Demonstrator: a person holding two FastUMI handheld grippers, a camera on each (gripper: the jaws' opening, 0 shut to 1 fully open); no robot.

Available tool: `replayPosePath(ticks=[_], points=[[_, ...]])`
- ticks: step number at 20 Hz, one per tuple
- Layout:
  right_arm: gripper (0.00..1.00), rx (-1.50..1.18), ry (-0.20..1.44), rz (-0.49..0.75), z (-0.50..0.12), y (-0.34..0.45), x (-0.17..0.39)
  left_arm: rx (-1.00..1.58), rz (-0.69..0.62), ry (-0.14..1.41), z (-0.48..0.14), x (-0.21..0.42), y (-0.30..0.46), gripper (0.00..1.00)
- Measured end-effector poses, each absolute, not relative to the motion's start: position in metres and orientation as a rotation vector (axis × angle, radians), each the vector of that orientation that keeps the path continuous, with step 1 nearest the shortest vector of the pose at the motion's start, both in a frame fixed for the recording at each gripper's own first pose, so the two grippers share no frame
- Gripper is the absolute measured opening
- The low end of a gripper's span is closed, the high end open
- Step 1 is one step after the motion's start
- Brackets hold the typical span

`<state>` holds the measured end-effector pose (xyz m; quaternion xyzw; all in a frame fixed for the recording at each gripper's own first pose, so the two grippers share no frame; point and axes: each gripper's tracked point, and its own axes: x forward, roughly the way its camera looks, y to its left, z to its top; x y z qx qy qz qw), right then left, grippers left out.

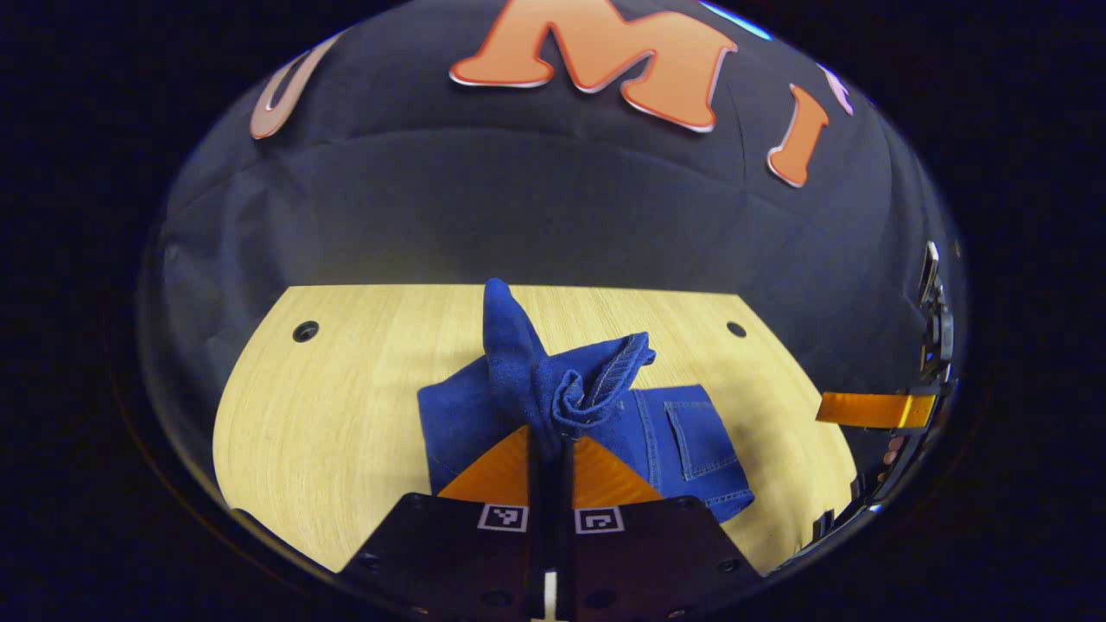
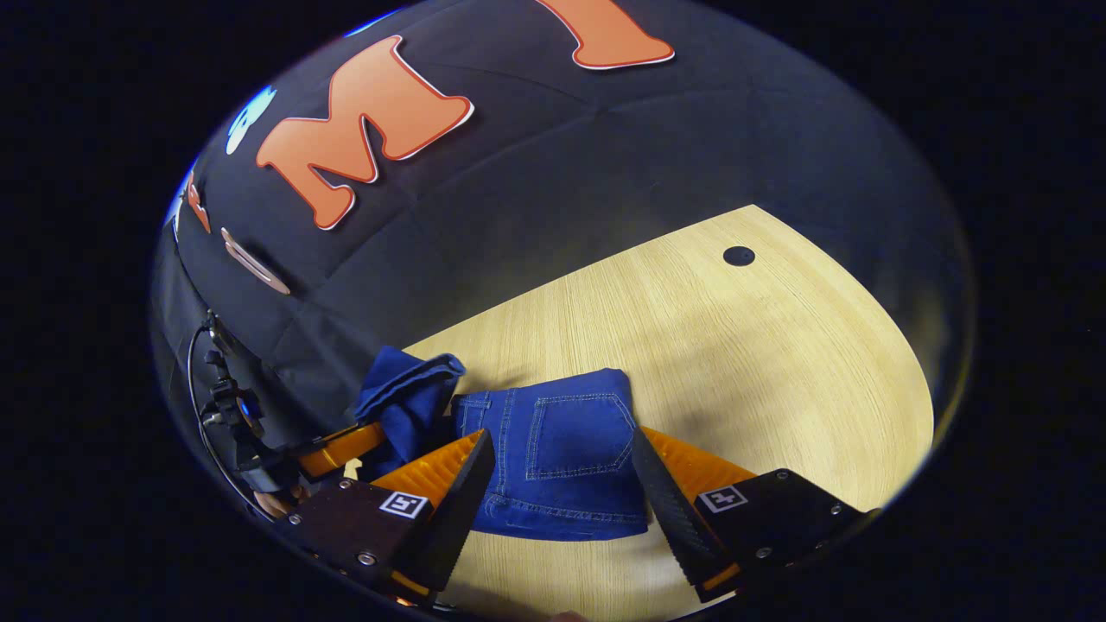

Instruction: Grasp the waist and the cuffs of the jeans and fold them to make the two legs overlap; first hold the waist and fold one-third of the jeans toward the cuffs, then hold the cuffs and fold the remaining one-third in the same direction to finish folding.

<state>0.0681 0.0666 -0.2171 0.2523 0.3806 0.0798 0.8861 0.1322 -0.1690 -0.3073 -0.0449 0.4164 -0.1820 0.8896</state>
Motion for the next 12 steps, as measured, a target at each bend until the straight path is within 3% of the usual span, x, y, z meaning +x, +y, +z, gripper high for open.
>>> replayPosePath(ticks=[5, 6, 8, 12], points=[[0.98, 0.523, 0.797, 0.162, -0.222, 0.055, 0.066, 0.047, -0.449, 0.899, -0.332, 0.104, -0.222, 0.14], [0.98, 0.526, 0.796, 0.161, -0.223, 0.053, 0.067, 0.036, -0.484, 0.893, -0.328, 0.097, -0.239, 0.26], [0.98, 0.534, 0.798, 0.152, -0.225, 0.048, 0.066, 0.064, -0.539, 0.856, -0.321, 0.091, -0.258, 0.59], [0.98, 0.531, 0.792, 0.151, -0.224, 0.044, 0.064, 0.052, -0.647, 0.841, -0.308, 0.073, -0.292, 0.57]])
